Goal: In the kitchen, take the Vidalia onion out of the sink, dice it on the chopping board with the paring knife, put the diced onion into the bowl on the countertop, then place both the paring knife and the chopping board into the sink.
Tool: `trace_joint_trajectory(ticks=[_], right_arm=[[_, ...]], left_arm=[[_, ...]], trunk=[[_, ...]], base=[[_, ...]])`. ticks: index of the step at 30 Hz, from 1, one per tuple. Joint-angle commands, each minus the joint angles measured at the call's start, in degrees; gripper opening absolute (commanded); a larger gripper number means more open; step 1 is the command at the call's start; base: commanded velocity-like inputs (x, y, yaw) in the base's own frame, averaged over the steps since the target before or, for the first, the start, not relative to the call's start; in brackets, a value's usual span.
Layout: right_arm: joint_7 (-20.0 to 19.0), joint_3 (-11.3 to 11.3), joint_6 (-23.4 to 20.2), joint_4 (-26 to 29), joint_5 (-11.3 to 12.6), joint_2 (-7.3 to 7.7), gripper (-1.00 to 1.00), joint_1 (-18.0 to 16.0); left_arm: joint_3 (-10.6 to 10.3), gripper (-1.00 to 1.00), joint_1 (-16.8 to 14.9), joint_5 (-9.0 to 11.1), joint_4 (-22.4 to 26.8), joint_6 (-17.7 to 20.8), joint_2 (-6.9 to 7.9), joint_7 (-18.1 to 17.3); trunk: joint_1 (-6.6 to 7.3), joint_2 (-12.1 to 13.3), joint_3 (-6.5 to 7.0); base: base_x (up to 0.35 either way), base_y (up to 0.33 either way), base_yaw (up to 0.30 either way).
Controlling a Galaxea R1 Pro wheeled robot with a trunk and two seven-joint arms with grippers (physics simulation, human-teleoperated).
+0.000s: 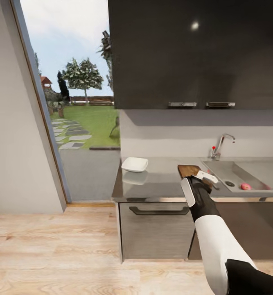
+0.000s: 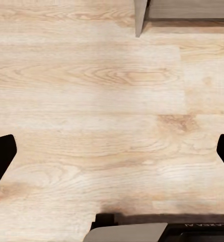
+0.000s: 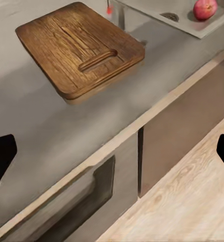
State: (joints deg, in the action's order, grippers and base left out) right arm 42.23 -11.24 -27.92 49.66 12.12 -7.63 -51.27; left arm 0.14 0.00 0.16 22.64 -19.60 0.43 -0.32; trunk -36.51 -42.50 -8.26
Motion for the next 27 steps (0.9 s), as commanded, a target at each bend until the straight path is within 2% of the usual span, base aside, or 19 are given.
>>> trace_joint_trajectory(ticks=[1,3,4,7,9,18,27], right_arm=[[0.71,-0.28,-0.14,0.09,0.35,-0.04,1.00,-0.05],[2.89,-1.32,-0.01,0.09,0.41,-0.03,1.00,-0.11],[5.50,-2.38,0.11,0.09,0.47,-0.06,1.00,-0.13],[8.17,-3.17,0.83,0.15,0.52,-0.04,1.00,-0.14],[8.57,-3.39,1.48,0.16,0.53,-0.03,1.00,-0.14],[9.00,-9.18,2.35,0.17,0.55,-0.02,1.00,-0.14],[9.08,-12.19,2.05,0.34,0.62,-0.02,1.00,-0.14]], left_arm=[[0.02,1.00,0.00,0.01,0.05,-0.09,0.01,-0.03],[0.00,1.00,0.00,0.01,0.04,-0.09,0.01,-0.03],[0.02,1.00,0.00,0.01,0.04,-0.09,0.01,-0.03],[0.00,1.00,0.00,0.01,0.04,-0.09,0.01,-0.03],[-0.01,1.00,0.00,0.01,0.04,-0.09,0.01,-0.03],[0.01,1.00,0.00,-0.03,0.04,-0.09,0.01,-0.03],[0.03,1.00,0.00,-0.07,0.12,-0.09,0.01,0.05]], trunk=[[-0.04,-0.07,-0.08],[-0.04,-0.07,-0.08],[-0.04,-0.07,-0.08],[-0.04,-0.07,-0.08],[-0.04,-0.07,-0.08],[-0.04,-0.07,-0.08],[-0.04,-0.07,-0.08]], base=[[0.212,0.279,0.000],[0.254,0.247,0.000],[0.299,0.198,0.000],[0.313,0.167,0.000],[0.326,0.115,0.000],[0.342,0.015,0.000],[0.344,0.001,0.000]])
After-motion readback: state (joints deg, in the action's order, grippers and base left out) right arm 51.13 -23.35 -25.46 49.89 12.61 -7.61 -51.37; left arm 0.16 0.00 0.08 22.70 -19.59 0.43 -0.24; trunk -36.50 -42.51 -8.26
